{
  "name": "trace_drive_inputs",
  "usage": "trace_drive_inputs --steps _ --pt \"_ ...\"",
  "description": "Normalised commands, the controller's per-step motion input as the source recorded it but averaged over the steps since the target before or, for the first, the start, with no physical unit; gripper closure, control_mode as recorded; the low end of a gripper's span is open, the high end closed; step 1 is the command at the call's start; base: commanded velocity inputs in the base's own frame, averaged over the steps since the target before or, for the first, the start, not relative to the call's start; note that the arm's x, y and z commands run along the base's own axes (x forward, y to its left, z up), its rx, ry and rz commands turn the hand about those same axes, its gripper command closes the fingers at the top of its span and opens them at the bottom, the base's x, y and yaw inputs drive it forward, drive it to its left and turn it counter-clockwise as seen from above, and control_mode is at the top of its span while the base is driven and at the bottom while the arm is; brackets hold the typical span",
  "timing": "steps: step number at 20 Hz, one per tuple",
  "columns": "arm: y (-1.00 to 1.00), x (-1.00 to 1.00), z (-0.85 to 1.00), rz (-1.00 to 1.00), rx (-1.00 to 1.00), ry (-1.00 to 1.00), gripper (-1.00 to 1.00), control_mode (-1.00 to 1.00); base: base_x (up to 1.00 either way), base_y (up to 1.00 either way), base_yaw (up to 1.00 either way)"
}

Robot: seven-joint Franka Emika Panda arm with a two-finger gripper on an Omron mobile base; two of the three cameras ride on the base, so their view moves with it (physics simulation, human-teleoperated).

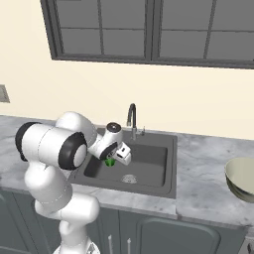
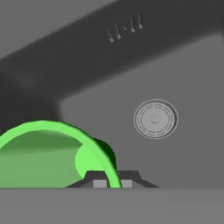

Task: Remove the cucumber and mushroom from the sink. Then move the bowl and cup from the counter to the sink for washing.

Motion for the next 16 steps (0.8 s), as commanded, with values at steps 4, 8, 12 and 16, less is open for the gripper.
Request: trace_drive_inputs --steps 4,8,12,16 --pt "0.02 0.20 -0.22 -0.02 0.00 0.02 1.00 -1.00 0.00 0.00 0.00" --pt "0.00 0.20 -0.20 -0.02 0.00 0.01 1.00 -1.00 0.00 0.00 0.00" --pt "0.10 0.20 -0.25 -0.02 0.00 0.00 1.00 -1.00 0.00 0.00 0.00" --pt "0.12 0.23 -0.24 -0.02 0.00 0.00 1.00 -1.00 0.00 0.00 0.00"
